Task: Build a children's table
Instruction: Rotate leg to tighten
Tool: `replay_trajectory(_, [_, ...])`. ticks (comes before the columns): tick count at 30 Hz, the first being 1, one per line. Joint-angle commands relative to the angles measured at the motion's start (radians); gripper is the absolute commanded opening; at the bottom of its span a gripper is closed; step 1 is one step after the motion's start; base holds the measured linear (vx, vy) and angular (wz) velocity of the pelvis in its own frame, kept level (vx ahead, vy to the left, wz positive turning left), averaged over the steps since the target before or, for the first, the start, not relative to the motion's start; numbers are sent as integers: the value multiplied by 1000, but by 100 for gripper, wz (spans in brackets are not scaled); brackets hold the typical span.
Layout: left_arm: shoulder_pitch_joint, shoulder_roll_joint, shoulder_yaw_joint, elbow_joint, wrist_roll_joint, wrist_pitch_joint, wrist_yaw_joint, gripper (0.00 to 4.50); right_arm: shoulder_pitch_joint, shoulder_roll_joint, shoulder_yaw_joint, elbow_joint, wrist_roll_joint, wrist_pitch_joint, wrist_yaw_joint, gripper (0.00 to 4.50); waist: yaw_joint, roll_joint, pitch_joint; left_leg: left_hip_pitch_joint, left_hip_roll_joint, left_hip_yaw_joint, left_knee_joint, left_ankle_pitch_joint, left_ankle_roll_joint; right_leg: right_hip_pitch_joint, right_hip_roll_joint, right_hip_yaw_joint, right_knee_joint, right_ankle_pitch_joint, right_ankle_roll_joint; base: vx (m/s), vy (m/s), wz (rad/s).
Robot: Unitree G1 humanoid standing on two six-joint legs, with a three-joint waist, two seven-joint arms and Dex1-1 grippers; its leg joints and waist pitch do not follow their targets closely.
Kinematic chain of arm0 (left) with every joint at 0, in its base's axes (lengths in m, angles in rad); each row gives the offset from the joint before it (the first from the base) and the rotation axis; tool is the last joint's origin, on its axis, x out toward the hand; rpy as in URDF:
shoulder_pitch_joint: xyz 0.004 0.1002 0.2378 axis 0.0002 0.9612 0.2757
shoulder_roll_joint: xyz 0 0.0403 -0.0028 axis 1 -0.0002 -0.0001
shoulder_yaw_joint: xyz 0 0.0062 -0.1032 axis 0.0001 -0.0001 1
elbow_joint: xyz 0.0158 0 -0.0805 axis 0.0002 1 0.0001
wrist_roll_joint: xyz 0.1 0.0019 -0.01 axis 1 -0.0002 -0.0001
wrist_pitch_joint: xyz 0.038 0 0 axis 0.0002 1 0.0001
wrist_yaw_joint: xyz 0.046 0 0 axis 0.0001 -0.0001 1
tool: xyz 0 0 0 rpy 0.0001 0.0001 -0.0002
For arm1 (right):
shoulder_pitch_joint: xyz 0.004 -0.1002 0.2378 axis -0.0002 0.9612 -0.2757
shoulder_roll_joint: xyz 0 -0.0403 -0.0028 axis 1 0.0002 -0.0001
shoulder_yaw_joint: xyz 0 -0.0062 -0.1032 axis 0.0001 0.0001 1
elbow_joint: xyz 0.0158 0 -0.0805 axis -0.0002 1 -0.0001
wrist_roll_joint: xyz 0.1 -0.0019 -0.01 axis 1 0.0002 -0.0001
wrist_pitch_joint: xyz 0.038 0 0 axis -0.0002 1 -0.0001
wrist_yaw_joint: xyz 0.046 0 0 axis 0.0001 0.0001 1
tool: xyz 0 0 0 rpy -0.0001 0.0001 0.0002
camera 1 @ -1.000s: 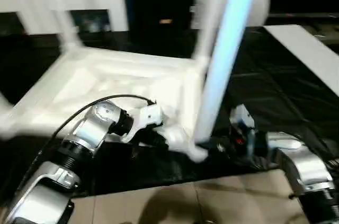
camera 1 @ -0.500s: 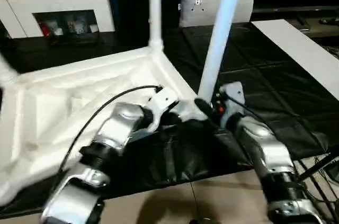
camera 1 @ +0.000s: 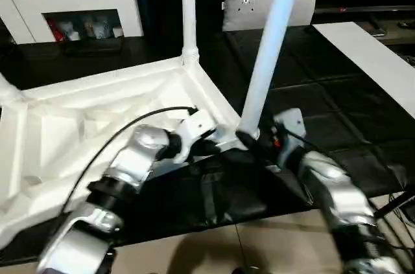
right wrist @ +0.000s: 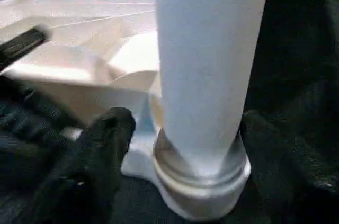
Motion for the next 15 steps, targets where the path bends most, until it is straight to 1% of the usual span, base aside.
replay_trajectory(1, [-4,22,-21,-40,-15,-42,-66,0,6,-31,12,-30,13,-18,77,383,8,-1,-78,-1,33,-4,-65,-98,107,78,-59,56,-65,-199,-212,0,0,0])
replay_trajectory(2, [-1,48,-40,-33,-25,-94,-135,0,12,-72,13,-28,14,-26,126,393,10,-1,-77,0,33,-3,-65,-105,104,76,-59,56,-67,-216,-210,0,0,0])
replay_trajectory(3, [-1,48,-40,-33,-25,-94,-135,0,12,-72,13,-28,14,-26,126,403,14,-1,-76,2,35,-2,-66,-106,99,74,-59,58,-67,-222,-208,0,0,0])
replay_trajectory(5, [-4,79,-60,-18,-27,-144,-207,0,20,-125,18,-35,37,-22,213,423,20,-1,-77,4,35,-2,-66,-113,94,73,-59,58,-68,-229,-208,0,0,0])
replay_trajectory(6, [-5,86,-65,-15,-26,-157,-227,0,22,-138,21,-38,43,-20,236,423,26,0,-77,7,36,-2,-66,-114,96,71,-59,58,-67,-226,-210,0,0,0])
replay_trajectory(7, [-6,98,-77,-12,-25,-179,-260,0,23,-156,28,-42,50,-20,270,435,27,-2,-77,6,37,-1,-67,-110,96,72,-59,59,-66,-219,-212,0,0,0])
replay_trajectory(8, [-7,107,-84,-9,-25,-193,-283,0,22,-167,33,-43,53,-18,289,444,33,-1,-78,6,38,-2,-66,-105,98,73,-59,59,-64,-206,-214,0,0,0])
replay_trajectory(9, [-9,122,-98,-6,-26,-213,-323,0,18,-186,44,-46,55,-12,321,444,36,-1,-77,6,38,-2,-68,-100,98,72,-59,59,-62,-200,-215,0,0,0])
replay_trajectory(10, [-9,124,-100,-6,-26,-217,-328,0,17,-189,46,-46,52,-15,323,444,39,-1,-77,6,39,-2,-68,-99,96,73,-59,59,-61,-199,-214,0,0,0])
replay_trajectory(12, [-12,132,-109,-3,-28,-235,-352,0,11,-201,58,-43,42,-30,336,444,44,0,-75,9,39,0,-69,-112,86,70,-60,60,-64,-221,-214,0,0,0])
replay_trajectory(13, [-16,137,-114,0,-37,-249,-382,0,-1,-216,81,-38,34,-31,372,444,45,-2,-75,10,38,0,-69,-121,78,72,-62,61,-63,-229,-212,0,0,0])
replay_trajectory(14, [-17,138,-118,-2,-39,-254,-395,0,-5,-222,90,-37,33,-31,389,444,46,-3,-75,10,38,0,-71,-130,74,73,-61,61,-65,-239,-209,0,0,0])
replay_trajectory(15, [-19,142,-124,-6,-42,-258,-416,0,-11,-229,104,-36,35,-28,420,444,46,-10,-75,9,38,0,-71,-131,73,74,-61,61,-62,-247,-207,0,0,0])
